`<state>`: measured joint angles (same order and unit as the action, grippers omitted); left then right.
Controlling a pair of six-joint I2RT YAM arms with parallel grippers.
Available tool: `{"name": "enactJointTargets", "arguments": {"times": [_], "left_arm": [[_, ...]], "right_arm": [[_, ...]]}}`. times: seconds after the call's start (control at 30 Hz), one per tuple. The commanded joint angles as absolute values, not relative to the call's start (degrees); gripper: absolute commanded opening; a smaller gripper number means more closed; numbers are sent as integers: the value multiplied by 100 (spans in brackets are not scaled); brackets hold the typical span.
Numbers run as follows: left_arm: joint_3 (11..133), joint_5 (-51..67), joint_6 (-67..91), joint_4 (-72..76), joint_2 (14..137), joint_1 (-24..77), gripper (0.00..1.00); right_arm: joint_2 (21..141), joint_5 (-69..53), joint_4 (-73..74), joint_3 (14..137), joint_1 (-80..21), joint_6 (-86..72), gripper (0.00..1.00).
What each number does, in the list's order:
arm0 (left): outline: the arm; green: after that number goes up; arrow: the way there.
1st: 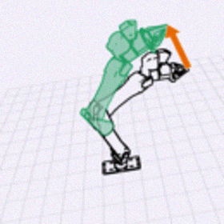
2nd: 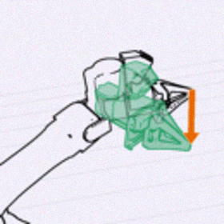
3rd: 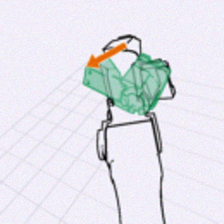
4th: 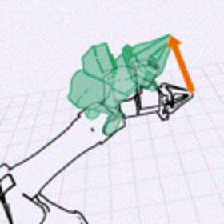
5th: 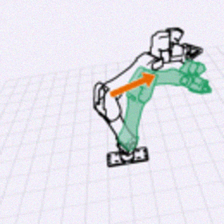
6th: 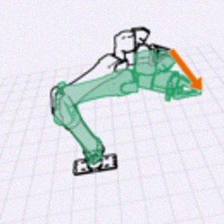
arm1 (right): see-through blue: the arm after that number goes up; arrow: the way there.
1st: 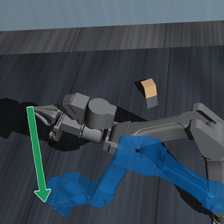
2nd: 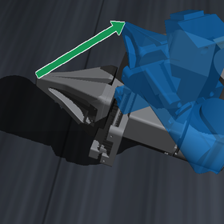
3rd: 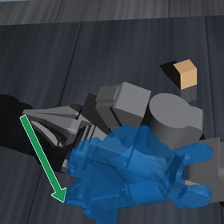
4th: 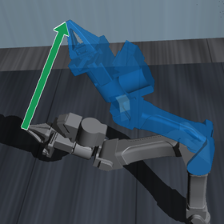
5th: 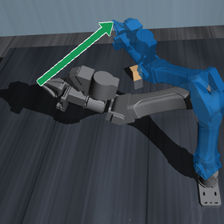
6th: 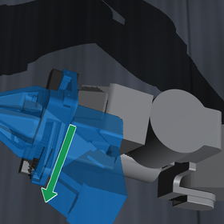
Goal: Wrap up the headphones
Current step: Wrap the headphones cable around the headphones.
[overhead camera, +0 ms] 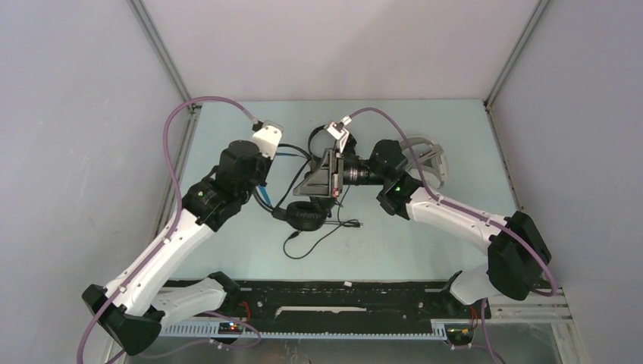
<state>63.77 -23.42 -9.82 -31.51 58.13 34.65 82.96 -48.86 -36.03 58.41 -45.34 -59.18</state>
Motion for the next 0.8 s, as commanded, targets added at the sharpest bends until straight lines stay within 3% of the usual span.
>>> {"name": "enactJointTargets", "arguments": {"times": [0.0, 0.3, 0.77], "left_arm": [[6820, -3267, -52, -2897, 5867, 3398, 0], [6936, -3750, 892, -3179, 5999, 3401, 0], [6793, -3368, 2288, -2834, 5528, 3379, 0]], "right_arm": [[8323, -4836, -3801, 6362, -5071, -5517, 11], [8089, -3775, -2577, 6384, -5623, -4352, 12], [8033, -2693, -1642, 6372, -5710, -3108, 13]]}}
